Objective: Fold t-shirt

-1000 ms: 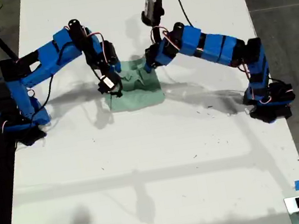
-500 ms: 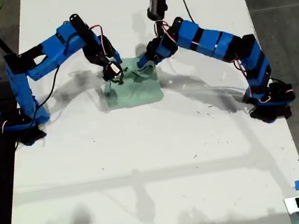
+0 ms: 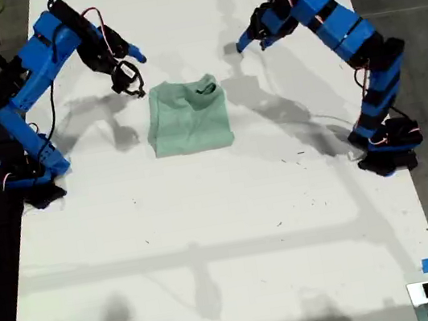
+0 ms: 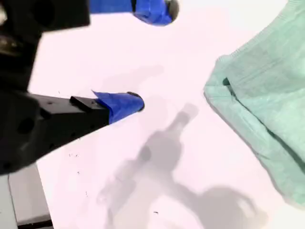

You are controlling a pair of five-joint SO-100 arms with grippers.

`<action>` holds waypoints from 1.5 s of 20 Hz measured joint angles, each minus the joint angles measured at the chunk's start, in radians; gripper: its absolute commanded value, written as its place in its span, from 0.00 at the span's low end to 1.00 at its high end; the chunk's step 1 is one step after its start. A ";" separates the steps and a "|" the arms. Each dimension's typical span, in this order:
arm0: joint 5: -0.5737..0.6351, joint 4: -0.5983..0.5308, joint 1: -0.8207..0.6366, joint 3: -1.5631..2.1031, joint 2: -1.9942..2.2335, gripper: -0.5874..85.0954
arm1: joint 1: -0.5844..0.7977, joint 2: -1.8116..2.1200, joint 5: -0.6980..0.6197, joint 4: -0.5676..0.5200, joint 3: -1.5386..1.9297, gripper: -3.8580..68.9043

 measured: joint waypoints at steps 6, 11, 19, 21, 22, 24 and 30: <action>-0.006 -0.129 0.091 0.529 0.376 0.07 | 0.046 0.509 0.021 0.015 0.623 0.11; -0.138 -0.287 0.281 1.103 0.943 0.01 | -0.195 0.976 0.299 -0.043 1.181 0.06; -0.362 -0.342 0.474 1.810 1.893 0.01 | -0.459 1.555 0.612 -0.272 1.770 0.04; -0.371 -0.314 0.468 1.850 1.948 0.01 | -0.480 1.525 0.612 -0.353 1.770 0.04; -0.371 -0.314 0.465 1.853 1.965 0.01 | -0.495 1.433 0.603 -0.413 1.741 0.04; -0.374 -0.305 0.471 1.853 1.977 0.05 | -0.518 1.195 0.557 -0.528 1.591 0.04; -0.377 -0.296 0.534 1.853 1.982 0.12 | -0.552 0.494 0.383 -0.615 0.946 0.04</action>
